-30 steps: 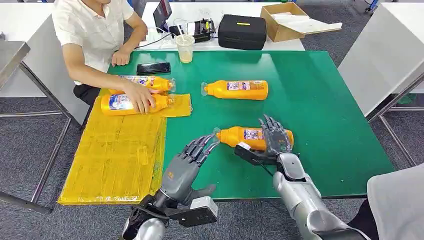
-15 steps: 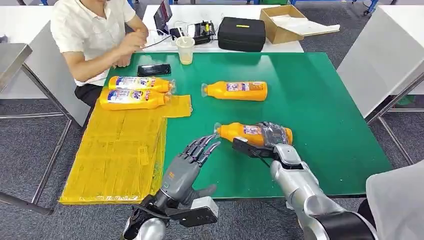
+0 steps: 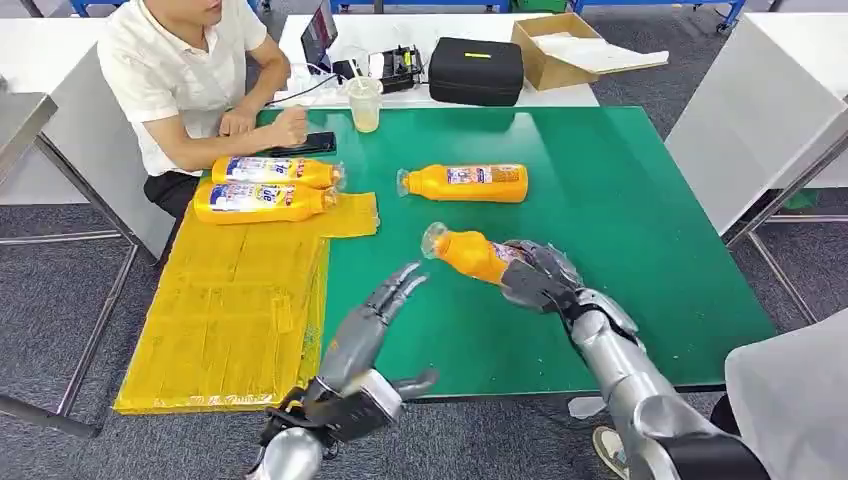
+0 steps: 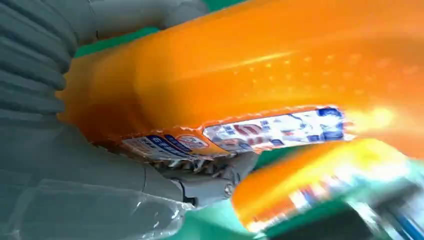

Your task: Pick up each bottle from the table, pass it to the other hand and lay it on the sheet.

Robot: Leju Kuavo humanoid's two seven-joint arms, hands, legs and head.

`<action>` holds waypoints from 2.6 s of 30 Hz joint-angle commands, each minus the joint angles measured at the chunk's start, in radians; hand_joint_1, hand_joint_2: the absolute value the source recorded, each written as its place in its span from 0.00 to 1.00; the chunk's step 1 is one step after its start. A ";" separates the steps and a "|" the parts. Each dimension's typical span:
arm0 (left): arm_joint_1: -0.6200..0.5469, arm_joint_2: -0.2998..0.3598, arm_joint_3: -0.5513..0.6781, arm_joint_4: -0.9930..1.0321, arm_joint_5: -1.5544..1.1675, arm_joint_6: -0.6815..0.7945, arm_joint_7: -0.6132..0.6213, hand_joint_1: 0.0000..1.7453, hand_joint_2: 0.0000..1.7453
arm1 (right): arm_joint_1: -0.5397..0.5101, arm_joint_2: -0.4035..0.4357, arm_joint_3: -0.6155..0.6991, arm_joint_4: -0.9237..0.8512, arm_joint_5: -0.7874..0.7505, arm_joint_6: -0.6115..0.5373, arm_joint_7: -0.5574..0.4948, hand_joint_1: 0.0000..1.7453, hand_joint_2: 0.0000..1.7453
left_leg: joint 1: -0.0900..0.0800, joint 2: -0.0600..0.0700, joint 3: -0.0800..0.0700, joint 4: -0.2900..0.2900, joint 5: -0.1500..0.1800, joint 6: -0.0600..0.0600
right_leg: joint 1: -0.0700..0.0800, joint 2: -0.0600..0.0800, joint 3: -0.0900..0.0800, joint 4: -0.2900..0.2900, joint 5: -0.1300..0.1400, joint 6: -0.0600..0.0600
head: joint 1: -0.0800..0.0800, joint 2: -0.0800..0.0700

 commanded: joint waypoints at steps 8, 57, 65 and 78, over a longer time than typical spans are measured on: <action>0.038 -0.087 0.200 0.123 0.508 -0.050 0.098 0.00 1.00 | 0.330 0.139 0.122 -0.665 -0.263 -0.032 0.090 1.00 1.00 | 0.003 -0.002 -0.010 0.001 0.002 -0.001 | 0.004 -0.004 -0.009 0.001 -0.001 -0.006 | 0.000 0.000; -0.112 -0.087 0.124 0.256 0.931 -0.120 0.055 0.00 1.00 | 0.277 0.242 0.443 -0.553 -0.121 -0.143 0.109 1.00 1.00 | 0.002 -0.003 -0.024 0.001 0.004 -0.001 | 0.001 -0.005 -0.021 0.002 -0.001 -0.004 | 0.000 0.000; -0.120 -0.087 0.118 0.244 0.940 -0.132 0.031 0.00 1.00 | 0.277 0.244 0.439 -0.553 -0.139 -0.137 0.106 1.00 1.00 | 0.002 -0.004 -0.025 0.001 0.005 -0.001 | 0.001 -0.005 -0.022 0.002 0.000 -0.004 | 0.000 0.000; -0.127 -0.081 0.136 0.245 0.885 -0.149 -0.006 1.00 1.00 | 0.309 0.231 0.339 -0.613 -0.276 -0.095 0.083 0.00 1.00 | 0.002 -0.005 -0.024 0.002 0.004 -0.001 | 0.001 -0.007 -0.021 0.002 -0.001 -0.005 | 0.000 0.000</action>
